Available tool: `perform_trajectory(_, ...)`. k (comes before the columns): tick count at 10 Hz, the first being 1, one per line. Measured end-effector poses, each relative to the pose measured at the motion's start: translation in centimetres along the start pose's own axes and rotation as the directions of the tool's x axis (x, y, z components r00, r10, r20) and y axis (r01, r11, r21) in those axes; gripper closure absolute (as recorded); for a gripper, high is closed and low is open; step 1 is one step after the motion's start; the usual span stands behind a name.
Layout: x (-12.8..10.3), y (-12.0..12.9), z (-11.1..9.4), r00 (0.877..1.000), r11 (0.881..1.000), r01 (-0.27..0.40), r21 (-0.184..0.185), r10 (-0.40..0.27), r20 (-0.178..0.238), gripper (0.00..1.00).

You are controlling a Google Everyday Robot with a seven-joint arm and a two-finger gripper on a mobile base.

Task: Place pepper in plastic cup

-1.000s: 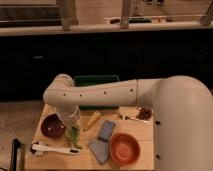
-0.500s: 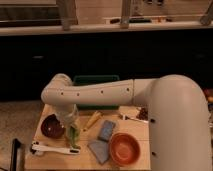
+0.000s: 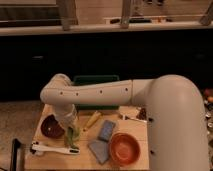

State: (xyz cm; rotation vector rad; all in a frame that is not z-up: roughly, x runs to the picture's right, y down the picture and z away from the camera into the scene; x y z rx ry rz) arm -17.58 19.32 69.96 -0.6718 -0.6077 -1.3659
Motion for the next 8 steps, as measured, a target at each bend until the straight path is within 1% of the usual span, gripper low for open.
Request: perform_trajectory(8,0.59,-0.96,0.1,0.999,0.999,0.024,0.035,-0.025,0.026,1.0)
